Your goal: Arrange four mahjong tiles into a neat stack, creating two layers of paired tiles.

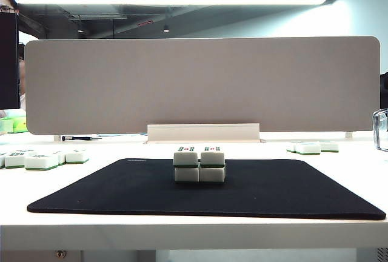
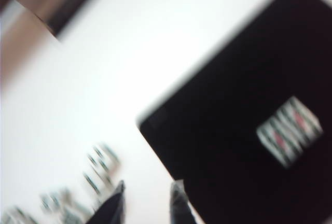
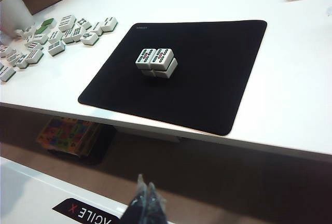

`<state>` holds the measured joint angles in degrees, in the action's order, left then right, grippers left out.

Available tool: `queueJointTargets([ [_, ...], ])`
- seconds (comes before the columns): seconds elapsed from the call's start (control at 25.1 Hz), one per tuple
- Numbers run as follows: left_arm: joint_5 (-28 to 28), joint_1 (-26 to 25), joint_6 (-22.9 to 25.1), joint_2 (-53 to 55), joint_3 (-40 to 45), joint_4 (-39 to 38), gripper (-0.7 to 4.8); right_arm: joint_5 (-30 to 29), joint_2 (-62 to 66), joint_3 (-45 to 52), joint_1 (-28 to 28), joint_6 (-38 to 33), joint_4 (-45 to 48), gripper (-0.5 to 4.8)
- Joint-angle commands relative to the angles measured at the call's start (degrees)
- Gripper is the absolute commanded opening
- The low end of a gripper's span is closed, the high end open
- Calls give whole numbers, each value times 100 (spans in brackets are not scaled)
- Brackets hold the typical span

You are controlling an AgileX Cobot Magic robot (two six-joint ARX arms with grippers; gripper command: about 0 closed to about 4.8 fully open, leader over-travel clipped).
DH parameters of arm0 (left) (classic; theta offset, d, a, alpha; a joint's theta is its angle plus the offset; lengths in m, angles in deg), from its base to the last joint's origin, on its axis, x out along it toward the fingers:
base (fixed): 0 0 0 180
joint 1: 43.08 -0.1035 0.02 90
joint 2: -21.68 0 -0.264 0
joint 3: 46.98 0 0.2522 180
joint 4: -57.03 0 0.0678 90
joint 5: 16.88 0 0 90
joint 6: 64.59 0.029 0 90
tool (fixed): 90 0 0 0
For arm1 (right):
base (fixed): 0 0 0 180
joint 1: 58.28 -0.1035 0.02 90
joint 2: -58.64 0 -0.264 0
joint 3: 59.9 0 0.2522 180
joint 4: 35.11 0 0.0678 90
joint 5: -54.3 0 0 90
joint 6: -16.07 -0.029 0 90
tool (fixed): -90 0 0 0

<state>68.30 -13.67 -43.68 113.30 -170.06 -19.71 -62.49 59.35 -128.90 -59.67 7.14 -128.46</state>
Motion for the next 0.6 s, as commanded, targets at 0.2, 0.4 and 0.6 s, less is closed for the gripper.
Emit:
queueJointTargets([
  [0.2,-35,-695,-1434,-1558,2702,3287,108,-13,-68,-17,2,17,55,-1],
  [0.4,-52,-1172,-1838,-2455,4658,4636,108,-13,-68,-17,2,17,55,-1],
  [0.6,-55,-1506,-1838,-3195,6026,5132,108,-13,-68,-17,2,17,55,-1],
])
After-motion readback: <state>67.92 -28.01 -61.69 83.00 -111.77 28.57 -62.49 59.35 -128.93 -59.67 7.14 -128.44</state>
